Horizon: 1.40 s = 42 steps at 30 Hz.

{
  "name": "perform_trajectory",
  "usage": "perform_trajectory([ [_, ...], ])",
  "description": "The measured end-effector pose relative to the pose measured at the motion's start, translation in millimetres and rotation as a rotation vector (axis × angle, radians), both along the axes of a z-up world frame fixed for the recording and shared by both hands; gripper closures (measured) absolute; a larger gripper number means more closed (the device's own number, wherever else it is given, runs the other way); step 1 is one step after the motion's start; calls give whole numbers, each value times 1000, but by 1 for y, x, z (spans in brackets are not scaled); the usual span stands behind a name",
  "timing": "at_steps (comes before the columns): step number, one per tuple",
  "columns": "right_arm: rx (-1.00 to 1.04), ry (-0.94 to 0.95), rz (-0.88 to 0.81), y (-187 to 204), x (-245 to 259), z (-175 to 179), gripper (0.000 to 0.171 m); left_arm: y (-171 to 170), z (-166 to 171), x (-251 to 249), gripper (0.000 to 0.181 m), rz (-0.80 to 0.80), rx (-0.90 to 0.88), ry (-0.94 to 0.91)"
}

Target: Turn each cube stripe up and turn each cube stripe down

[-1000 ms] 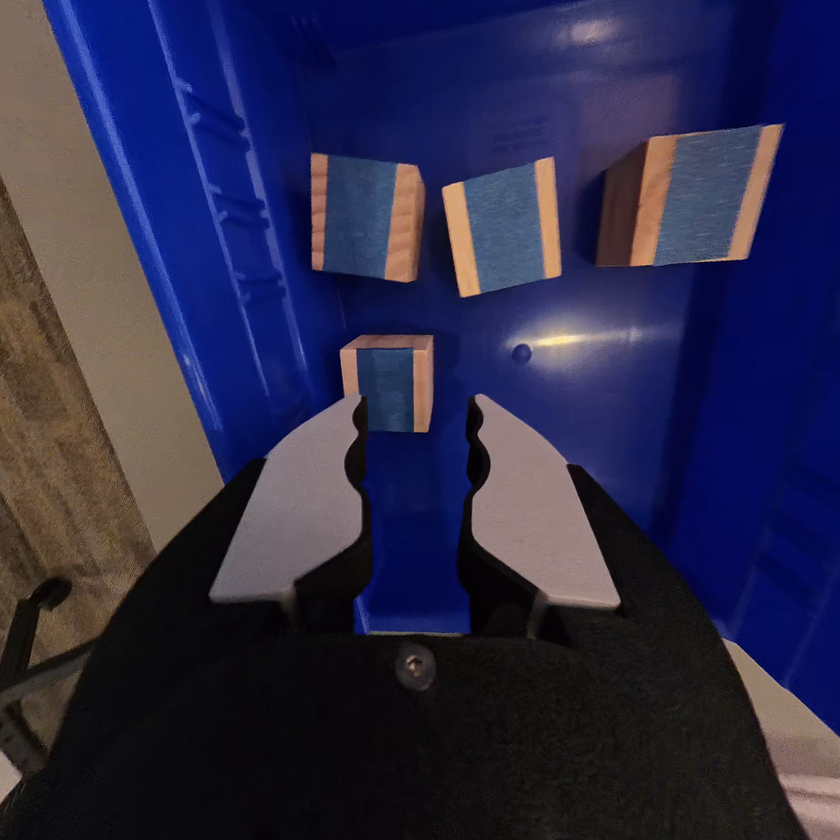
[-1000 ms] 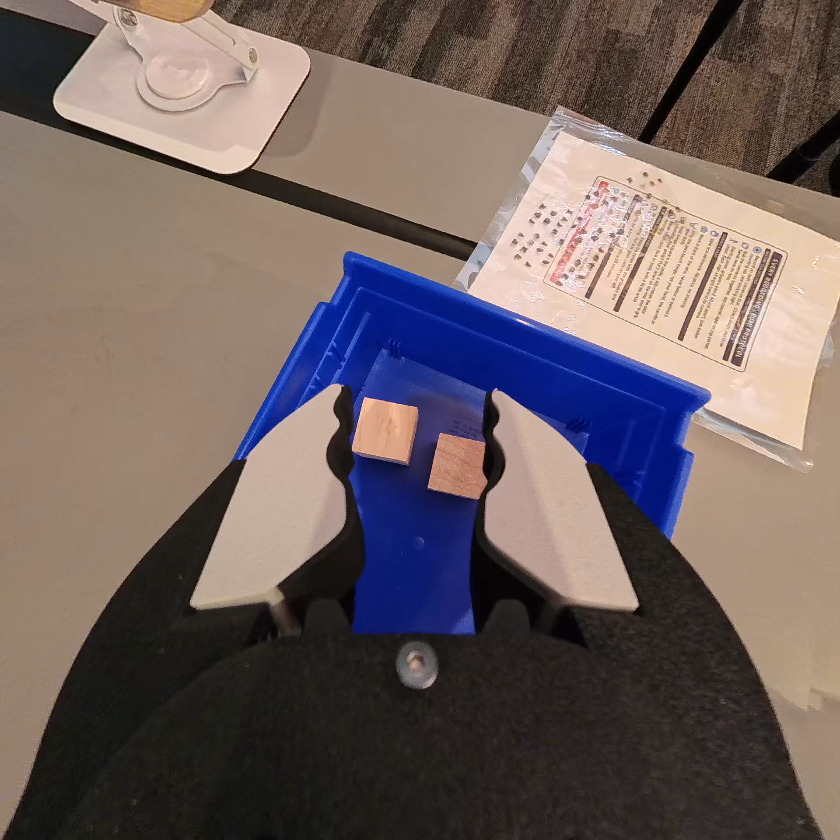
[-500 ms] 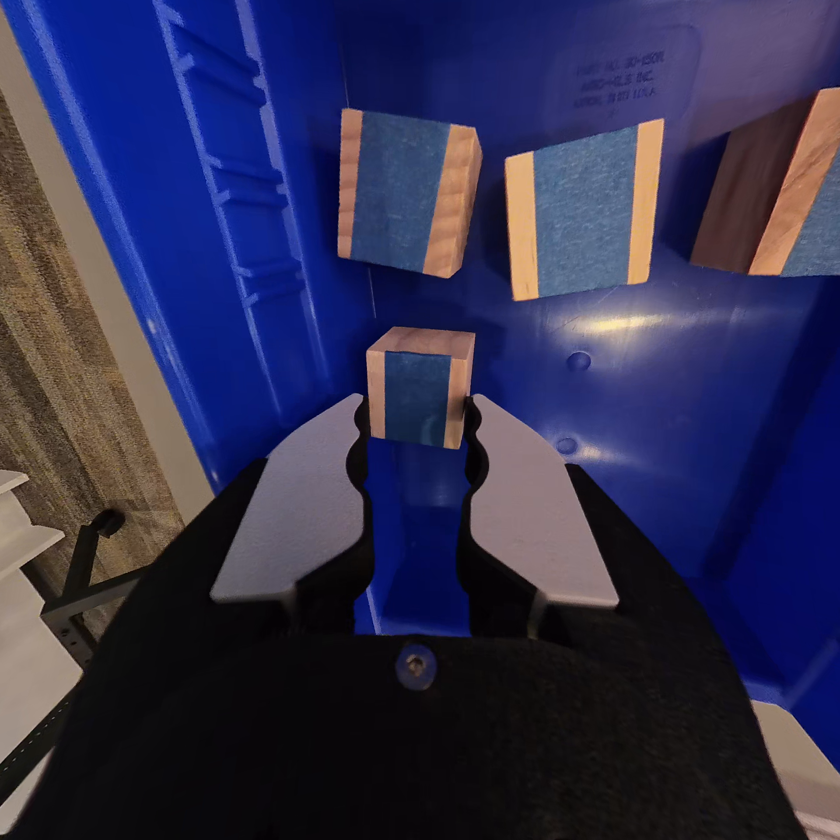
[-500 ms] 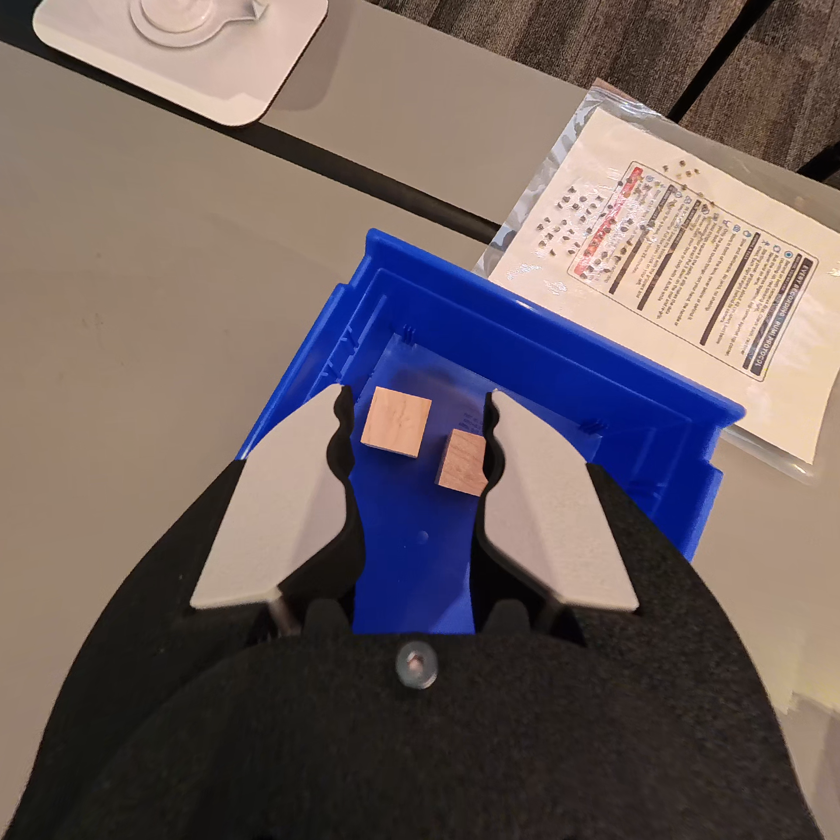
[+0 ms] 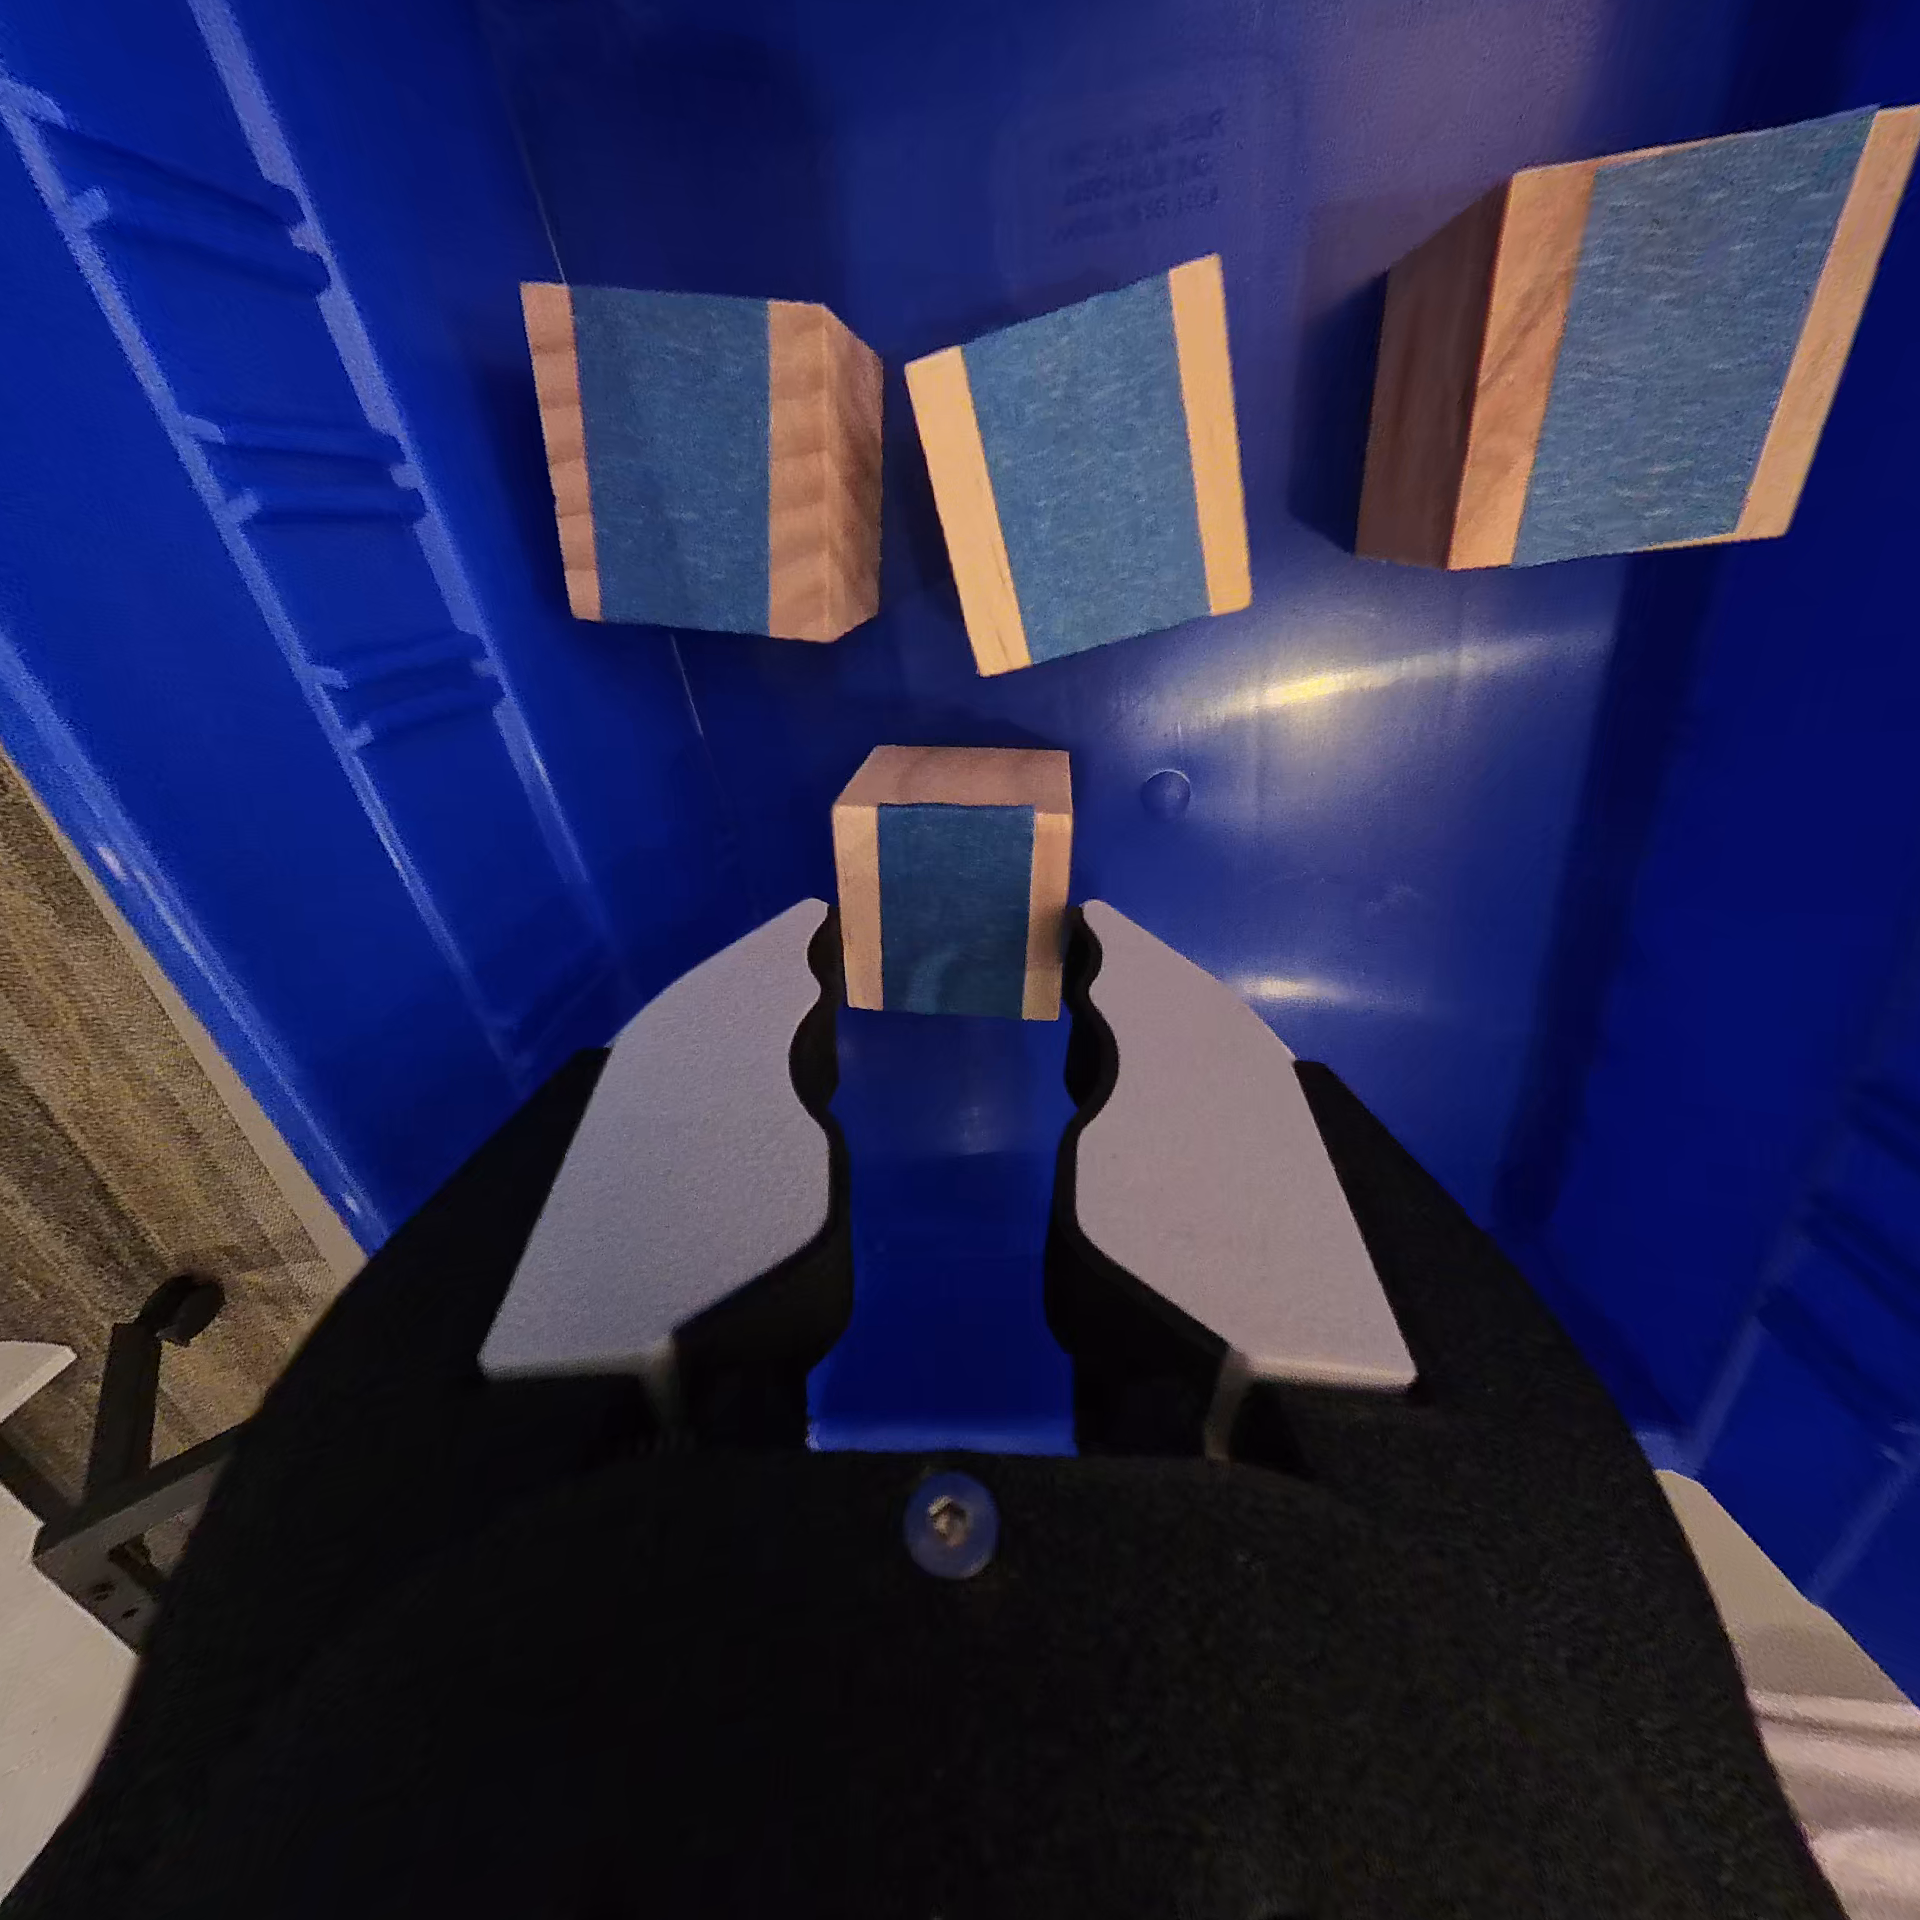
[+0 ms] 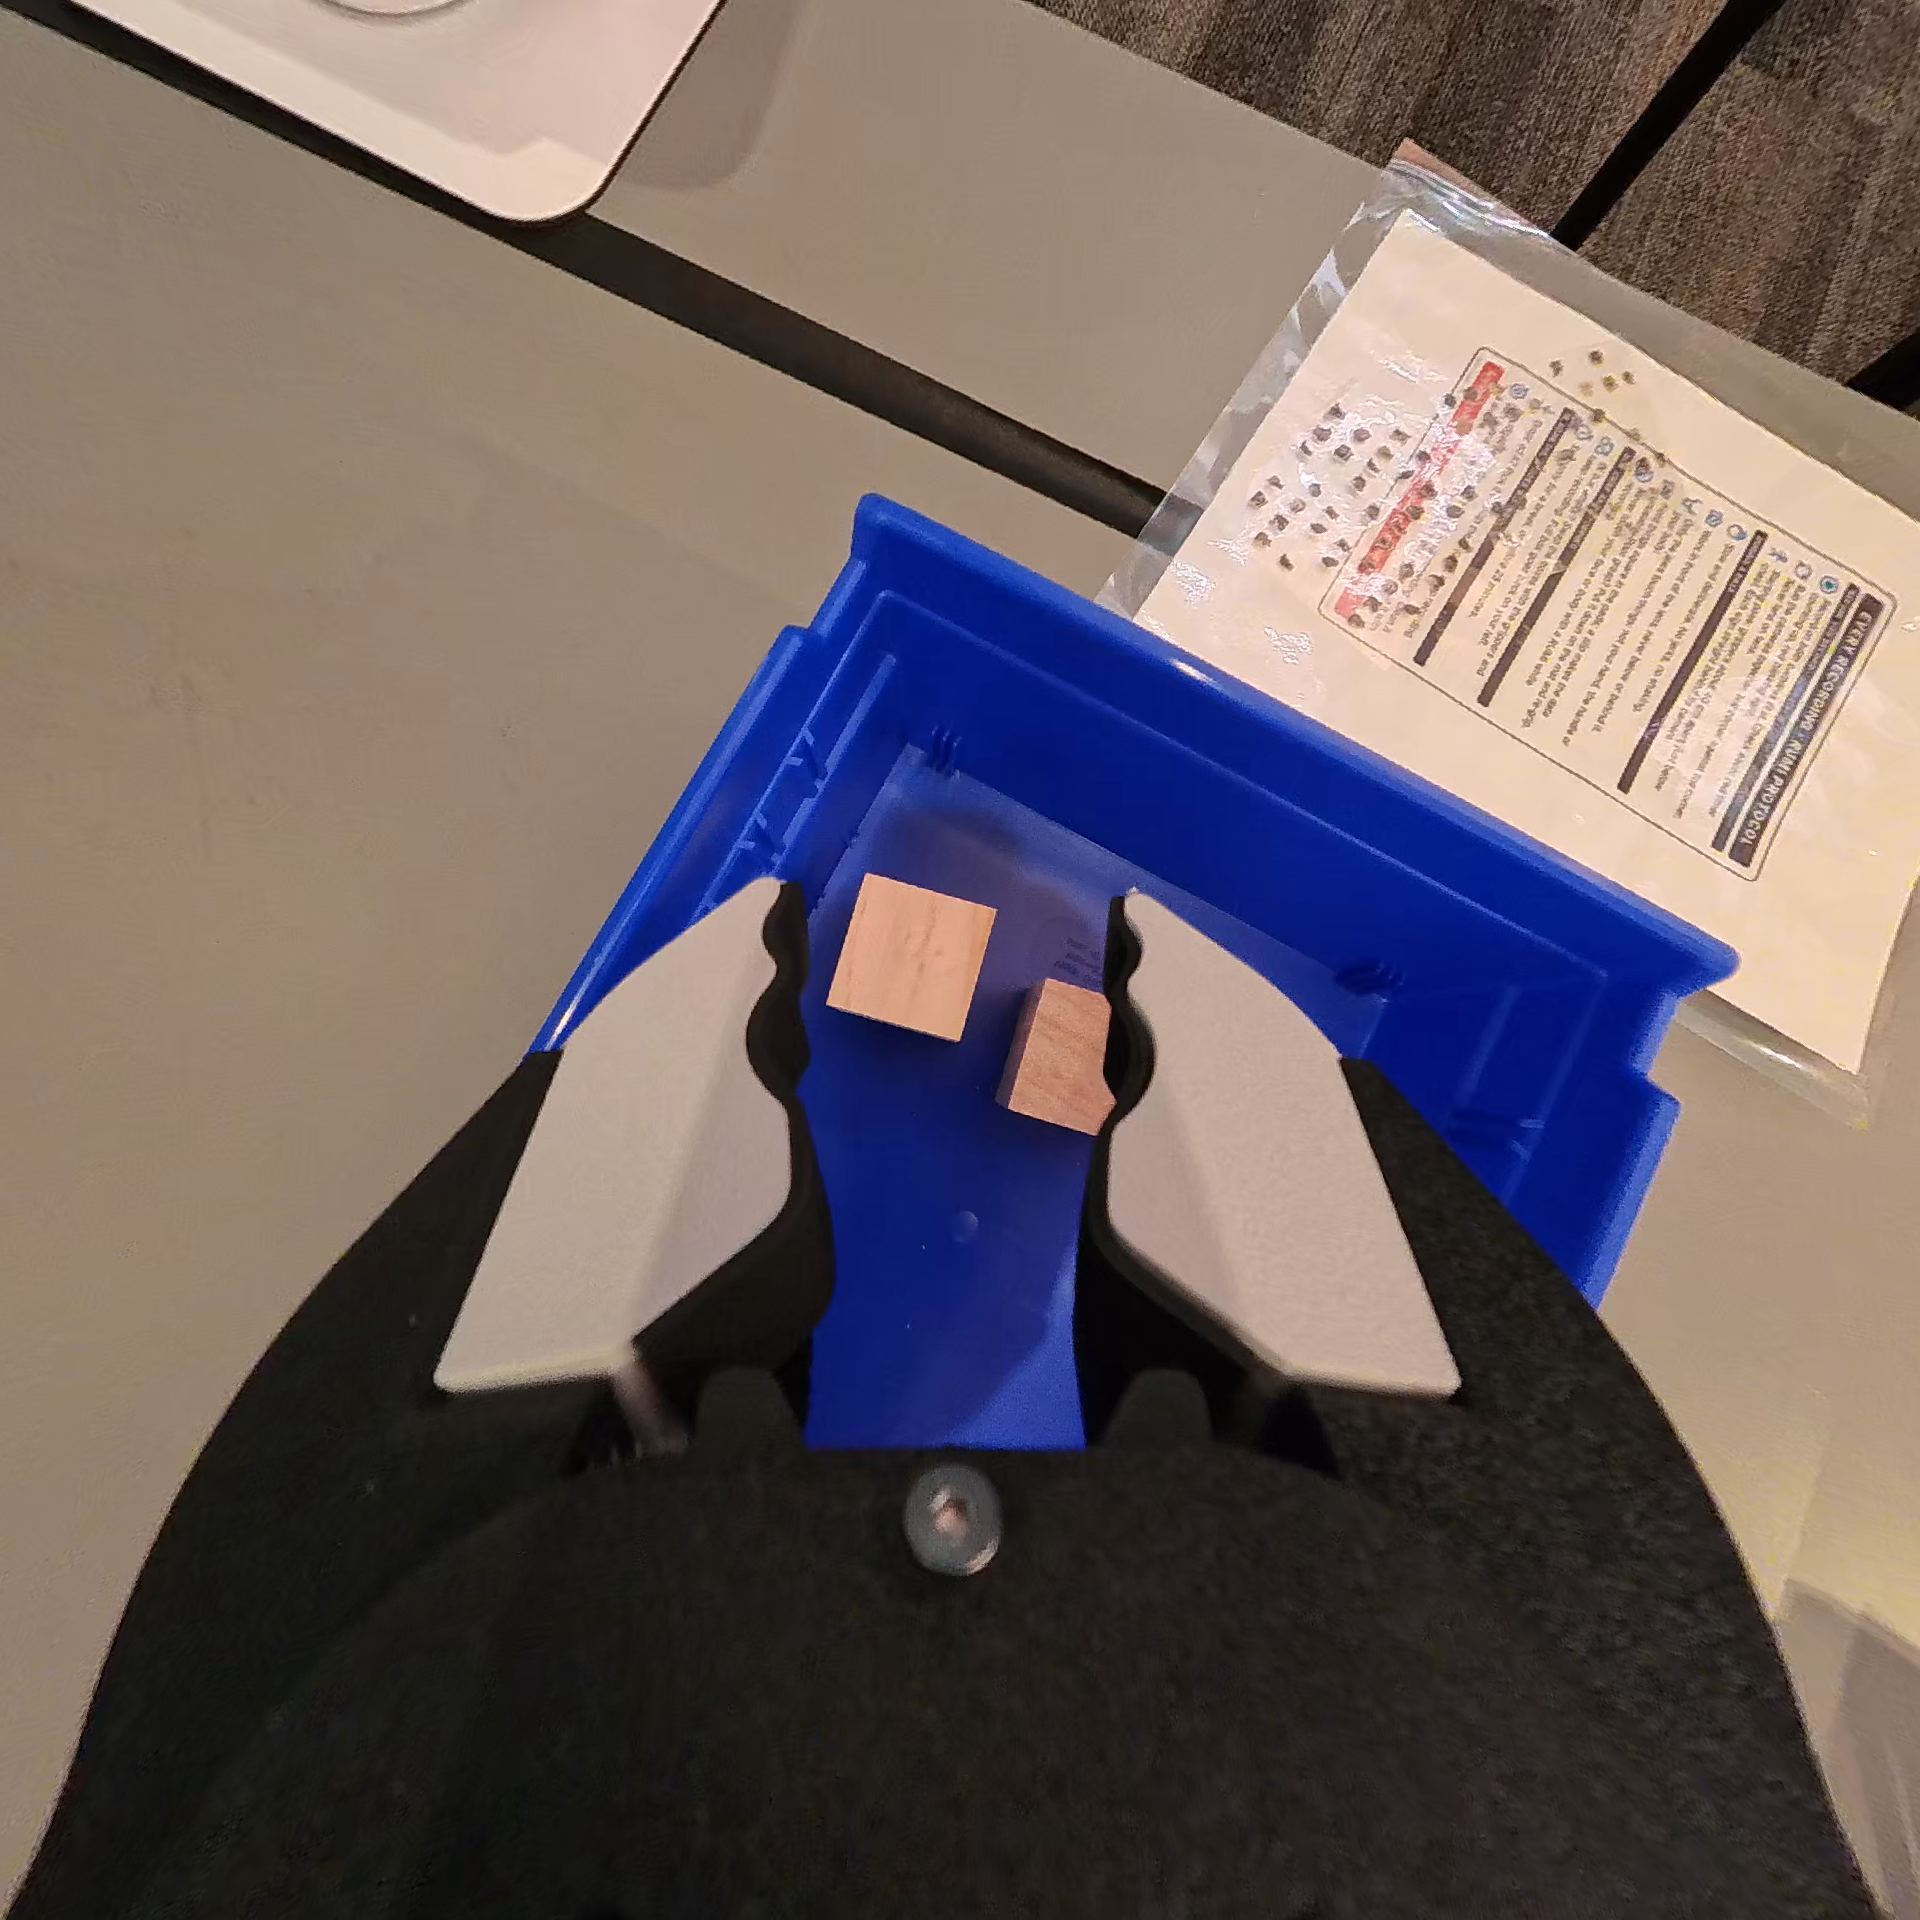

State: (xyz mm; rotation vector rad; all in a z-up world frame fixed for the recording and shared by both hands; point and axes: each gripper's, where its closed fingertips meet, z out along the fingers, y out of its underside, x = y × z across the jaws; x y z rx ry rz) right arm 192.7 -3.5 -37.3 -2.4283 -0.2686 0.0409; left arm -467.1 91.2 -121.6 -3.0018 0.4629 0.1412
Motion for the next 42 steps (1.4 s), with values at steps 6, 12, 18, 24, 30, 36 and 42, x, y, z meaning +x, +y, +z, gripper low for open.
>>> perform_trajectory([
  [6,3,1,11,0,-3,1,117,1,-1,-1,140,4,-4,-29],
  [12,-3,0,7,-1,-1,-1,117,0,-15,-3,136,-1,-52,-13],
  [18,-11,-8,16,-1,-4,-2,117,0,-9,3,136,-35,-42,-17],
  [24,2,-35,38,1,-10,1,119,-5,46,31,136,-105,125,-154],
  [30,240,-53,195,18,-54,40,120,-26,151,146,136,-385,392,-787],
  [36,672,79,661,-3,-200,107,111,-89,192,252,137,-663,224,-1284],
  [42,923,-18,934,-52,-300,117,100,-131,180,306,137,-754,-62,-1483],
])
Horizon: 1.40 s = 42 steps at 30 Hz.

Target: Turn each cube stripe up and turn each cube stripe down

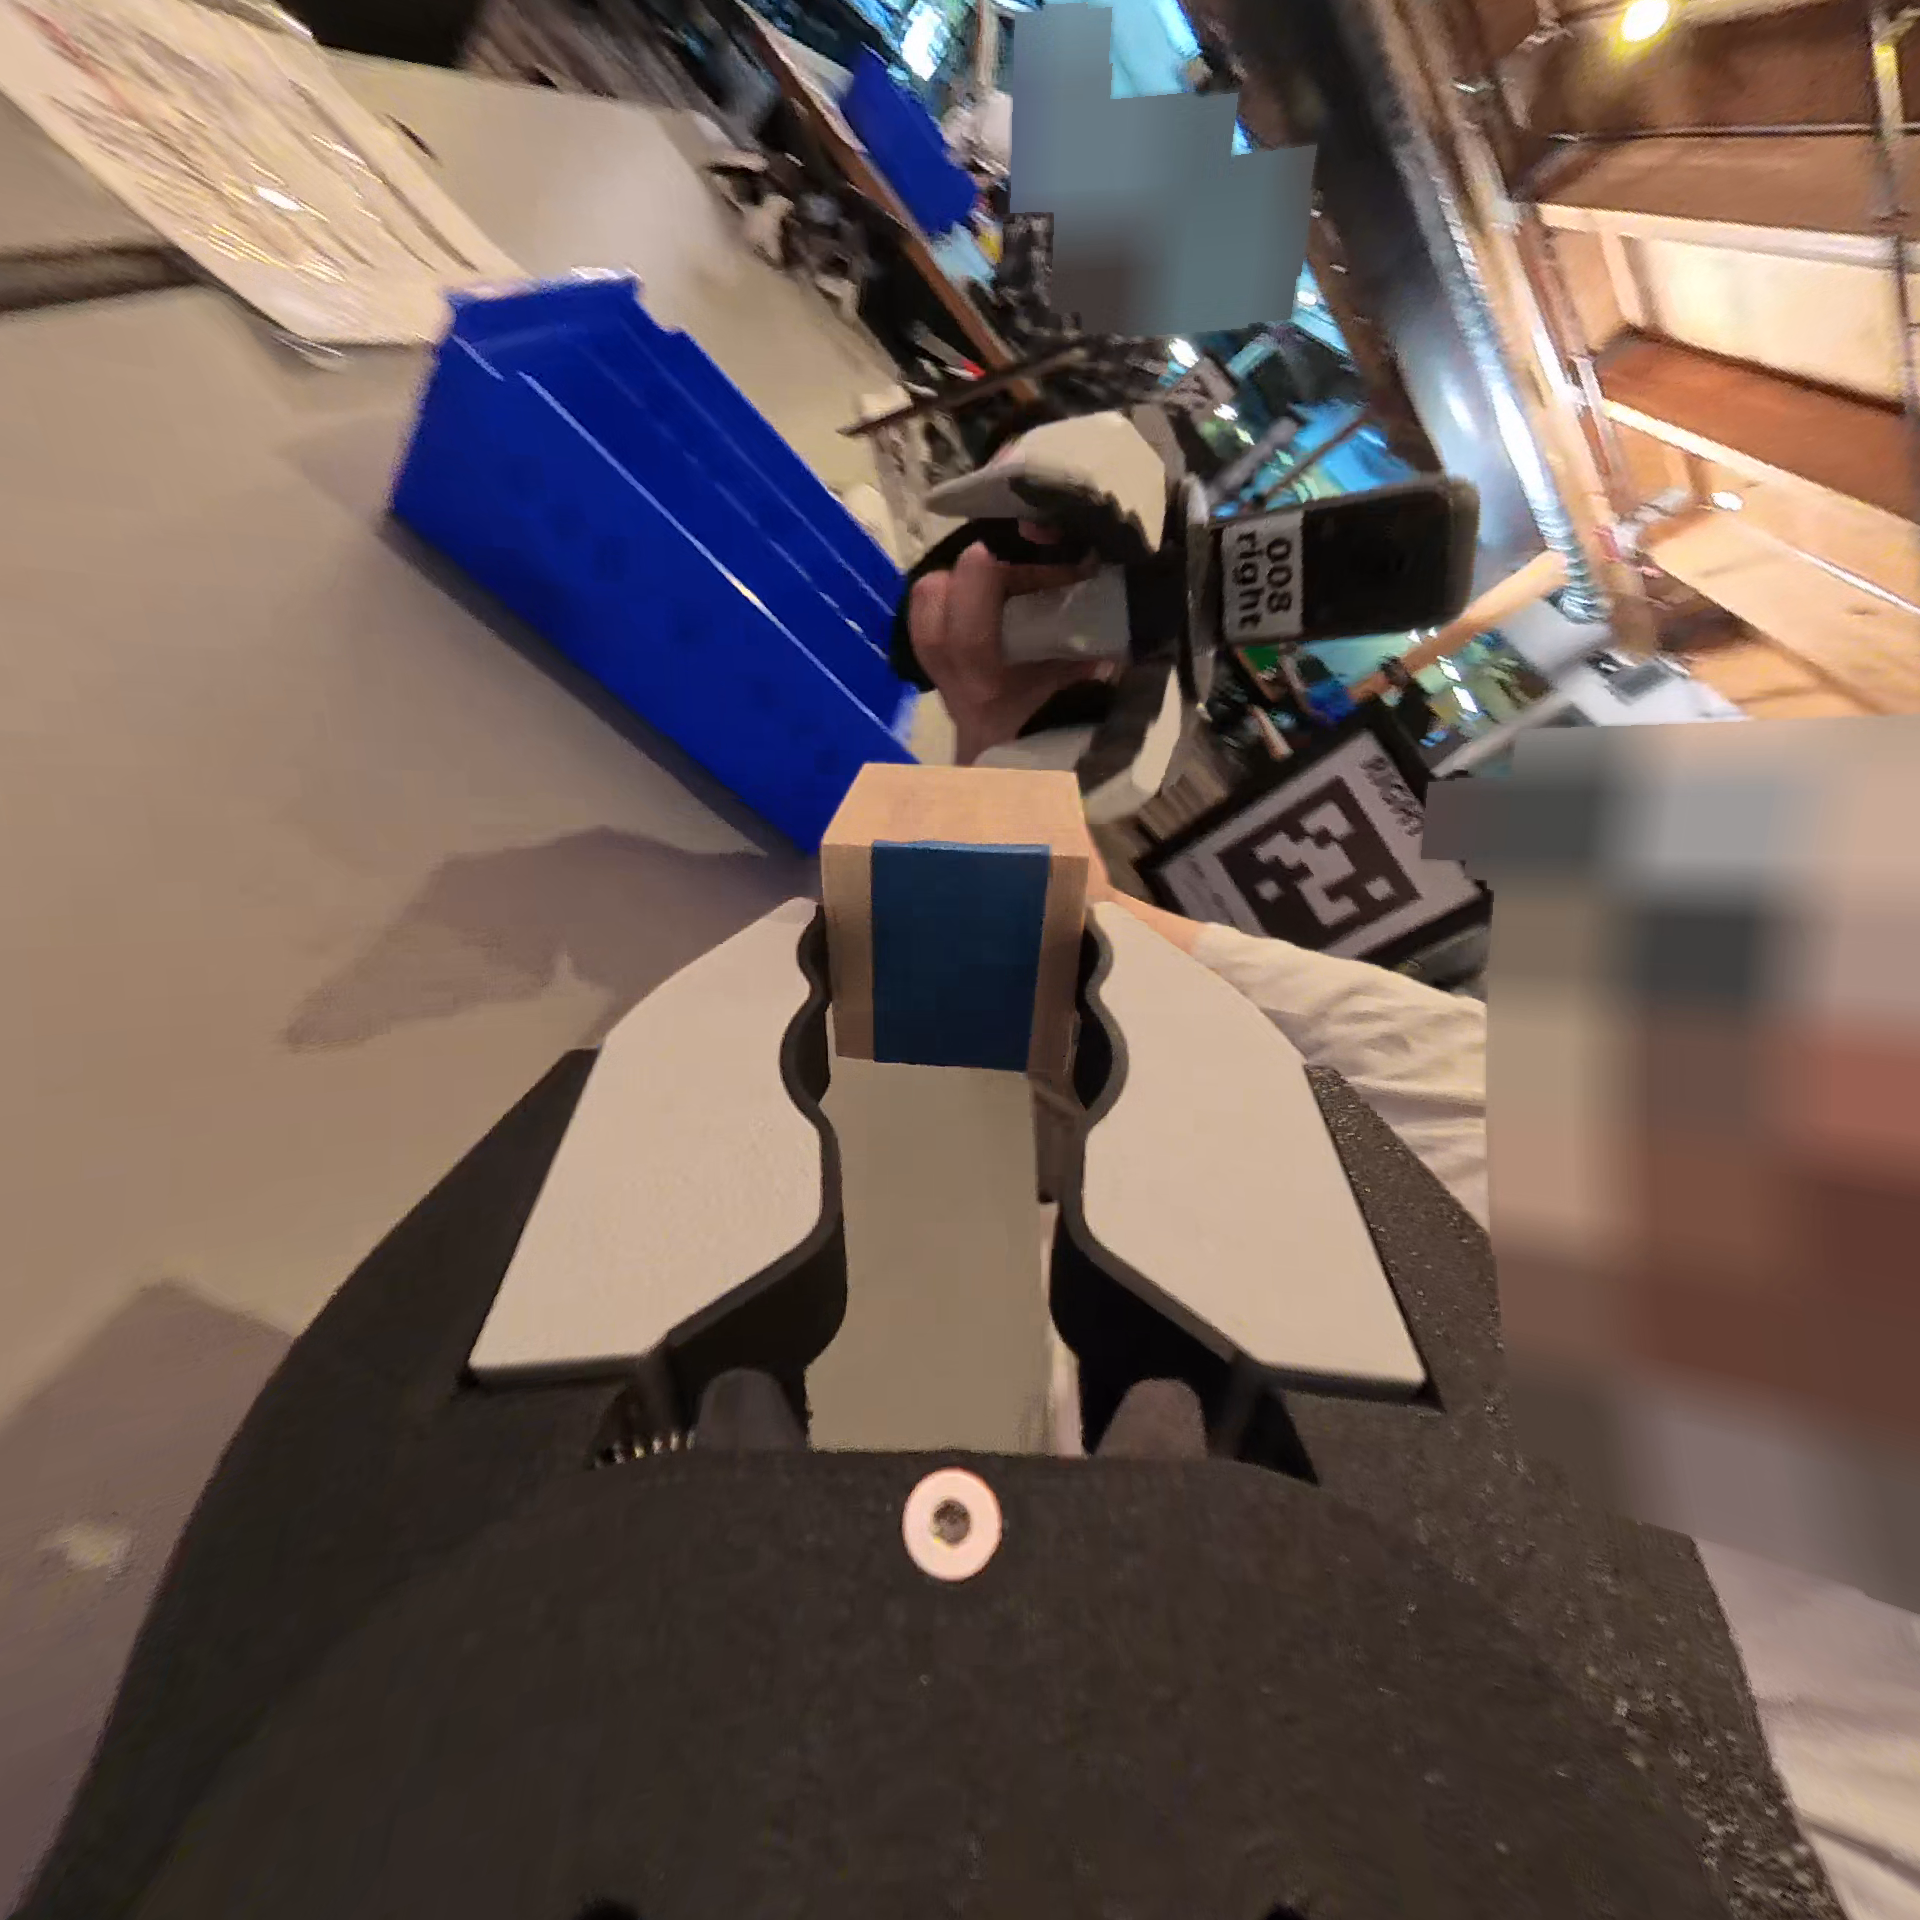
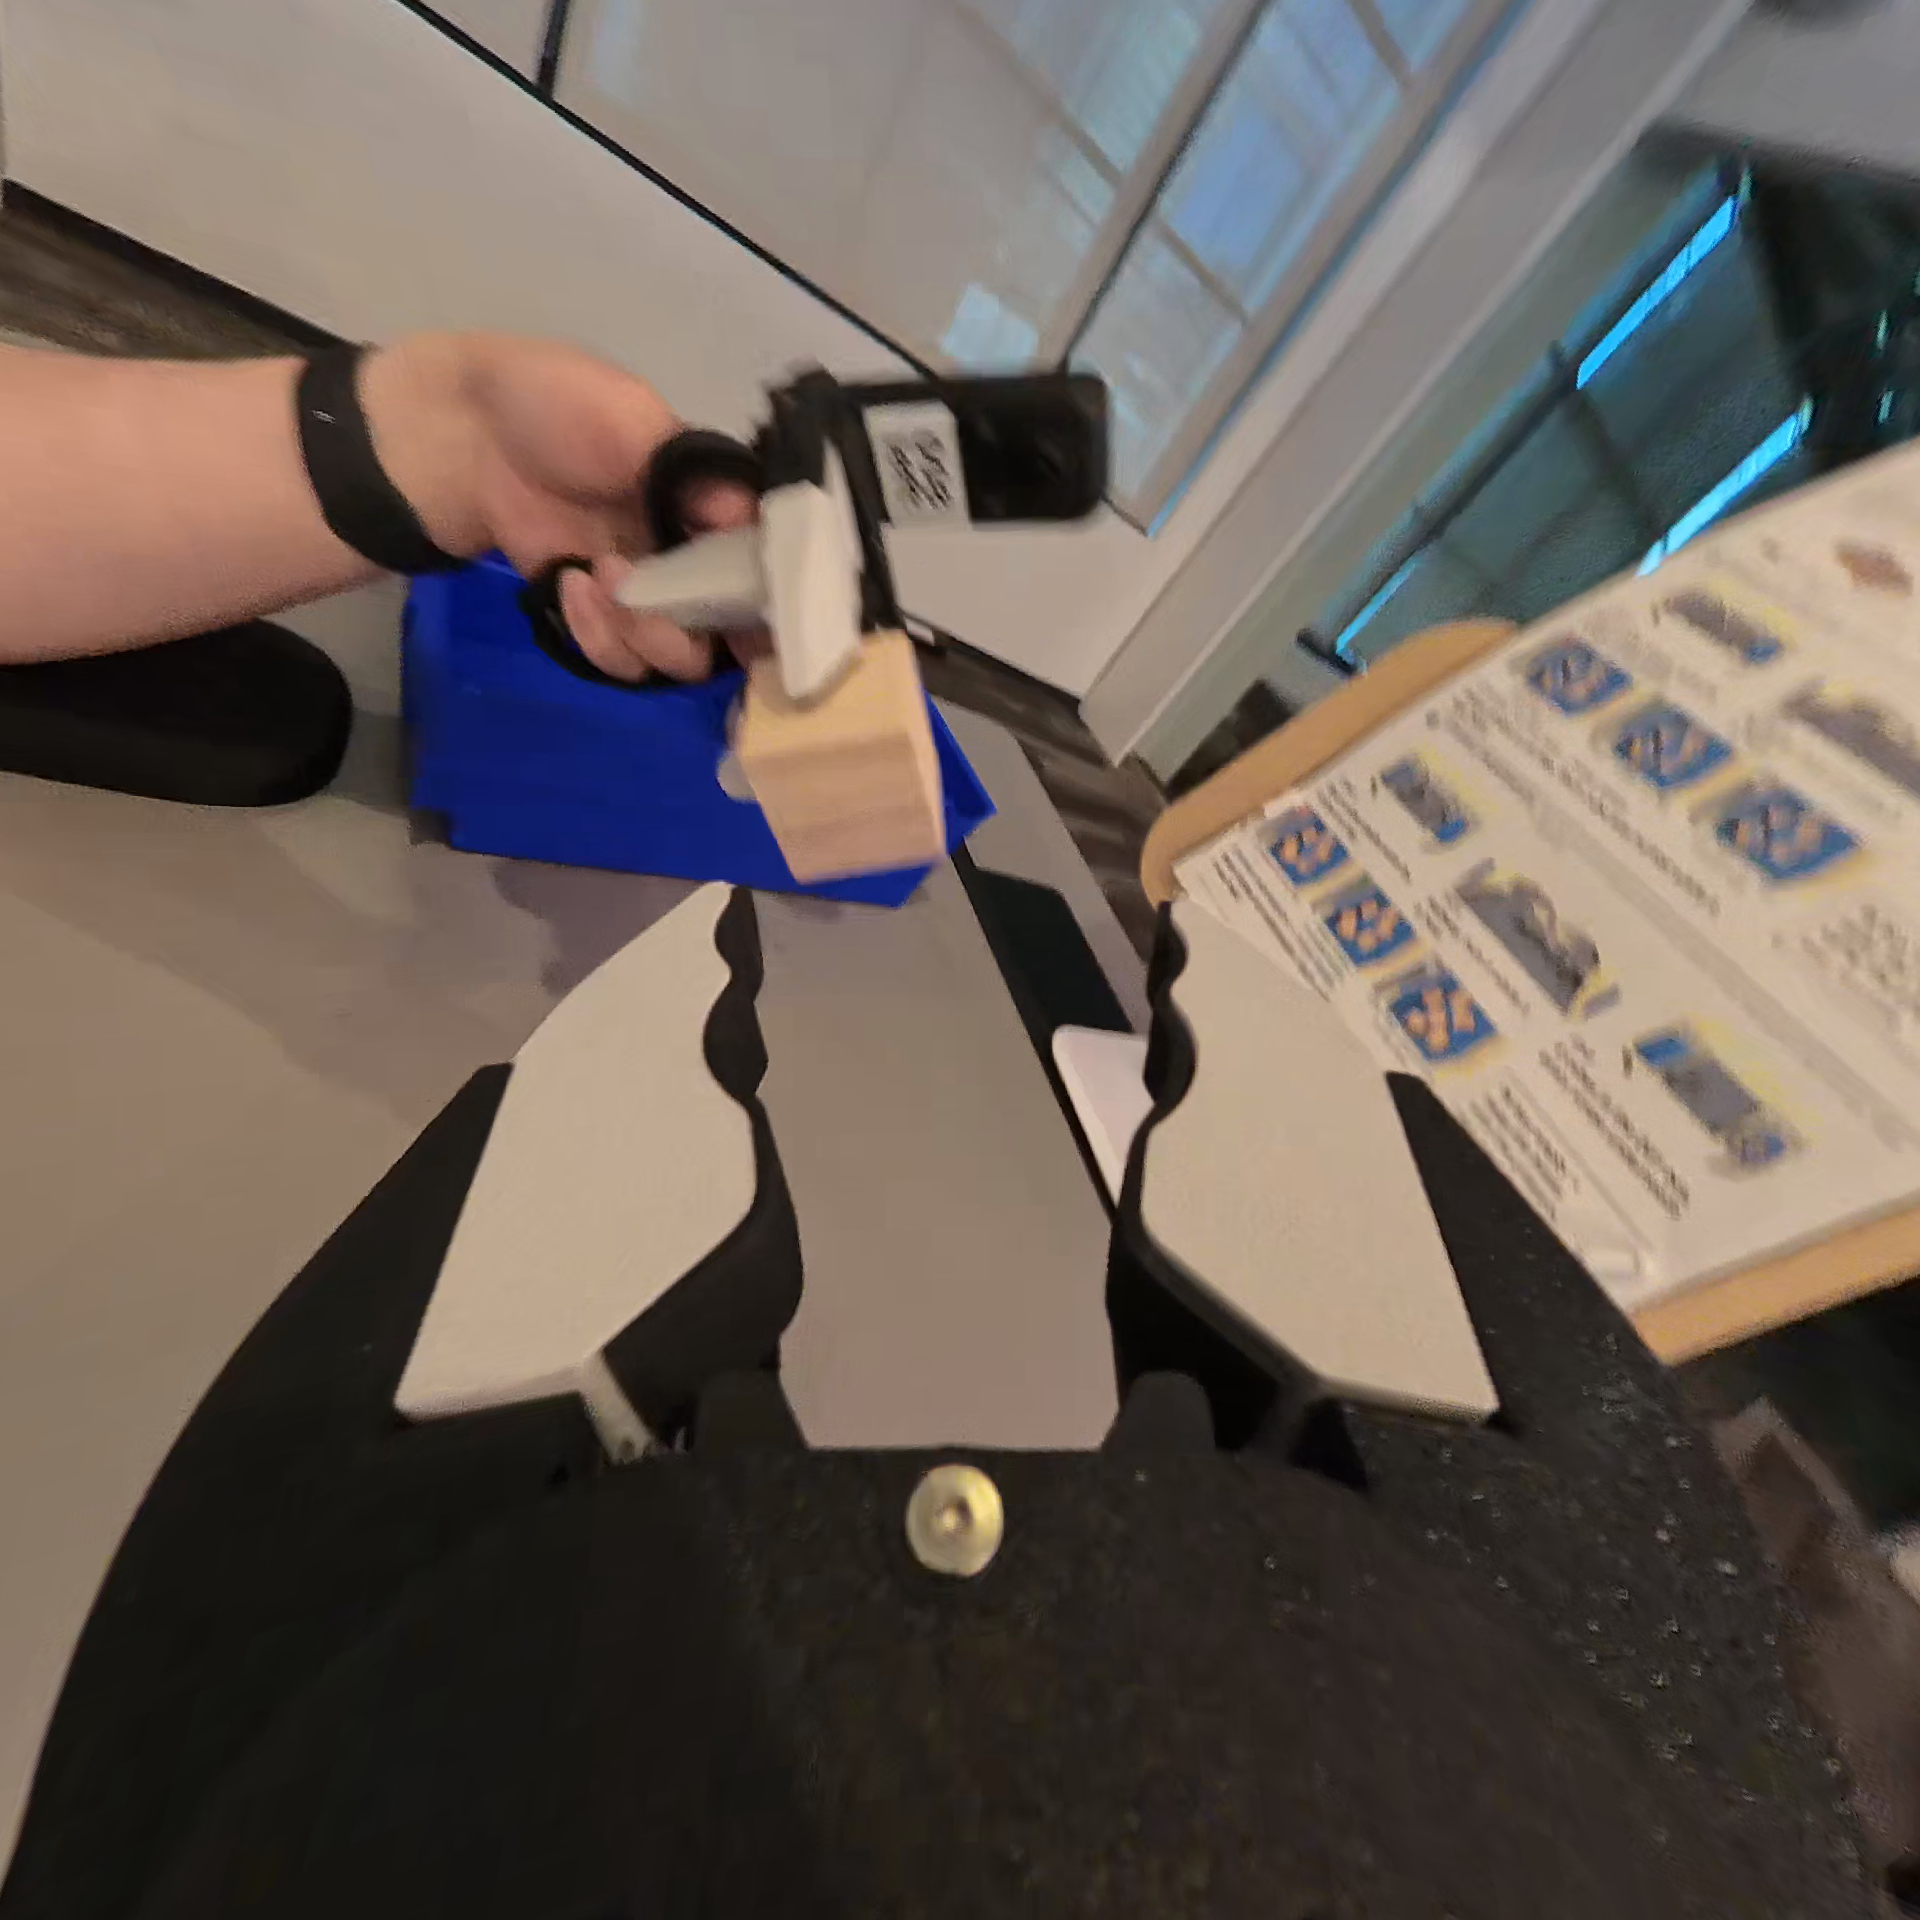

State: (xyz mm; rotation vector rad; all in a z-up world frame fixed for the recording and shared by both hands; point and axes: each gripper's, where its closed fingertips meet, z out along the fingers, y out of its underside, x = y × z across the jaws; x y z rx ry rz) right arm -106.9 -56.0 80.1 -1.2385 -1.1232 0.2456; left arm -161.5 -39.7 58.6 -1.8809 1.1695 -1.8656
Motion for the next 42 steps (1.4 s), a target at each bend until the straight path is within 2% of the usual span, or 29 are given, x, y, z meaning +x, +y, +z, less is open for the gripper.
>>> perform_trajectory([
  [4,132,-23,36,-19,-27,0,97,-18,-3,15,137,-73,-32,-11],
  [12,240,-119,-22,-17,-42,-16,106,-44,-5,26,137,-157,-41,4],
  [25,224,-162,-52,-11,-44,-25,116,-52,-6,31,137,-174,-38,8],
  [28,225,-151,-29,-15,-46,-25,124,-53,-4,30,137,-176,-34,1],
  [34,176,-140,8,-20,-47,-24,125,-58,-3,28,136,-201,-43,13],
  [37,156,-133,28,-24,-46,-20,125,-62,2,27,133,-216,-14,-9],
  [39,147,-126,29,-26,-42,-13,125,-63,11,25,125,-208,32,-41],
  [42,113,-118,-26,-29,-21,13,124,-61,33,13,118,-164,122,-98],
])
